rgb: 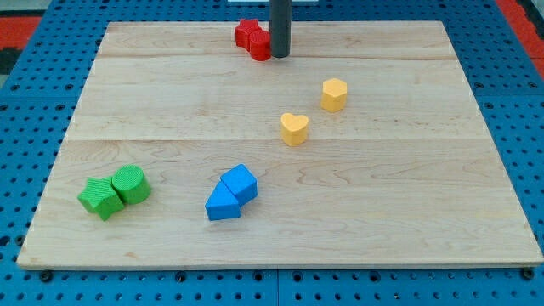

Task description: Place the yellow blocks between the red blocks and blue blocks

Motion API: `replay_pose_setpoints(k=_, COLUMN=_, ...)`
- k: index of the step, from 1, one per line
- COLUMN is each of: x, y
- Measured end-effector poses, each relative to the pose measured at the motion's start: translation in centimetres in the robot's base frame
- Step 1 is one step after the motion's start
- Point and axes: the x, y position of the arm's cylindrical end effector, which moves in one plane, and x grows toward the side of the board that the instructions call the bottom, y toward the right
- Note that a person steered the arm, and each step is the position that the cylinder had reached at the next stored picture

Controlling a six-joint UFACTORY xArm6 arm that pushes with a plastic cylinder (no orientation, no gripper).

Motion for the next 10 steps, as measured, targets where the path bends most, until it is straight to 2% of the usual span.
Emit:
replay_pose_setpoints(k=5, x=0.0, y=2.1)
replay_pose_setpoints(k=6, x=1.9, y=4.2)
replay_pose_setpoints(k=7, x=4.2, y=10.0)
replay_pose_setpoints(k=8, x=7.2, y=12.3)
replay_pose_setpoints(k=9, x=8.2, y=12.6)
replay_pose_setpoints(k=10, x=8.8, y=2.5)
